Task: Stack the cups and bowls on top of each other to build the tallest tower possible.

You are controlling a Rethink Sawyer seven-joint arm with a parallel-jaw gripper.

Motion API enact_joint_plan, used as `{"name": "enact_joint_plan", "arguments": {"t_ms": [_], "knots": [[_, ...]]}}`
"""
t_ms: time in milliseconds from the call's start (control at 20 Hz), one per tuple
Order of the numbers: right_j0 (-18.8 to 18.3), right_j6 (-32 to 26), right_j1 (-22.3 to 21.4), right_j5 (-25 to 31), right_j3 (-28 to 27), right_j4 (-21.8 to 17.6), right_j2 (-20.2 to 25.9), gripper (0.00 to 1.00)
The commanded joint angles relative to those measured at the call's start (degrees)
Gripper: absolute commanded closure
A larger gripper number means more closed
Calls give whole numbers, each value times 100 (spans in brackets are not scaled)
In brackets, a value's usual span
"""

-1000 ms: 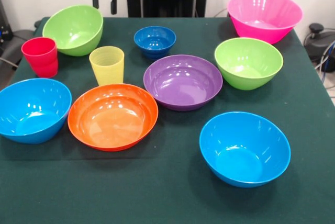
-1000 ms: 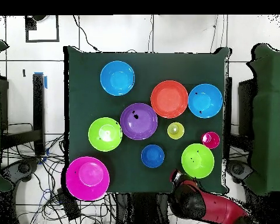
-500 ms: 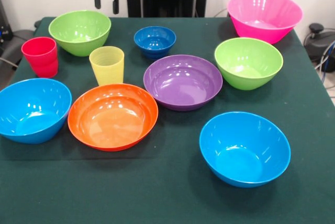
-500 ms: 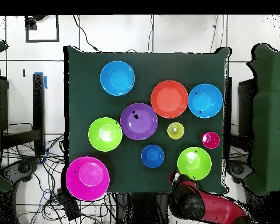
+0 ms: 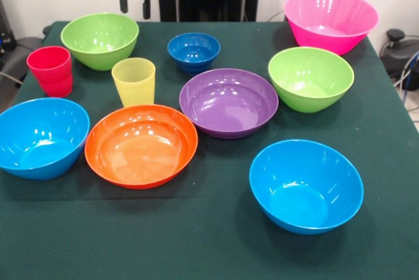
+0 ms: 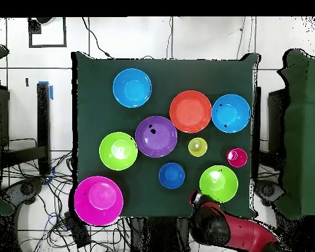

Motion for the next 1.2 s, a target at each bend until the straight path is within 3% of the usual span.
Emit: {"name": "enact_joint_plan", "arguments": {"t_ms": [50, 750, 1200], "knots": [[210, 348, 172, 552, -235, 113, 464, 0], [326, 352, 377, 359, -486, 24, 245, 0], [90, 176, 420, 421, -623, -98, 352, 0]]}}
